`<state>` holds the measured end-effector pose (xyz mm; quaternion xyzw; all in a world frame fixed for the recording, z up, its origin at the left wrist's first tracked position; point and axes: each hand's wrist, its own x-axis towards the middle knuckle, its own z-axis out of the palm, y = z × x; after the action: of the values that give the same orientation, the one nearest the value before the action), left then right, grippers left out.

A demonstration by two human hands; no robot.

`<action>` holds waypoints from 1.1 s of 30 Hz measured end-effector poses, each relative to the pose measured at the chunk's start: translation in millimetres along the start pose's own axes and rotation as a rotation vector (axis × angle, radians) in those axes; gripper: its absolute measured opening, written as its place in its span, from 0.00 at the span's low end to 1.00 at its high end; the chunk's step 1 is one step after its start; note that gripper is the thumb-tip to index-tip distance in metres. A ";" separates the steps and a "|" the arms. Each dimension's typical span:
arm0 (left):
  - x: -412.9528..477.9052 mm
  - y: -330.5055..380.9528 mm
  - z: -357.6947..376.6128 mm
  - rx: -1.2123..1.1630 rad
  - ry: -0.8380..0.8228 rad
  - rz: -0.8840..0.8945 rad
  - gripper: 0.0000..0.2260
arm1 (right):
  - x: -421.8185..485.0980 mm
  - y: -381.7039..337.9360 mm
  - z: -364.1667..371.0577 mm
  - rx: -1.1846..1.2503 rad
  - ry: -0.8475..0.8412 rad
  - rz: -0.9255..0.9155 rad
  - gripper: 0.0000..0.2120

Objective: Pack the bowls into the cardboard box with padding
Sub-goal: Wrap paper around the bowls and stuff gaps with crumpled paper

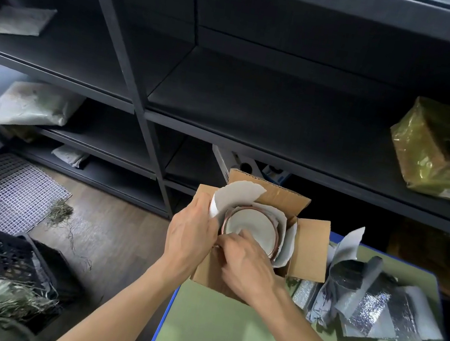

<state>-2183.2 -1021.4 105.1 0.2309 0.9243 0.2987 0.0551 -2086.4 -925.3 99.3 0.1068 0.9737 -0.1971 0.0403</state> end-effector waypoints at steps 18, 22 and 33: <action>-18.0 -4.1 -3.6 0.070 -0.033 -0.015 0.06 | -7.0 11.1 -5.2 0.019 -0.064 -0.031 0.11; -21.0 -0.4 0.7 0.187 -0.140 -0.045 0.09 | -5.8 12.8 -14.0 0.062 -0.066 0.003 0.11; -11.3 3.3 -8.5 0.154 -0.088 -0.014 0.04 | 8.1 38.3 -63.6 0.154 0.154 0.116 0.11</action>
<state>-2173.9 -1028.8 113.5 0.2411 0.9429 0.2158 0.0795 -2088.0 -864.4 142.4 0.1807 0.9481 -0.2598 -0.0314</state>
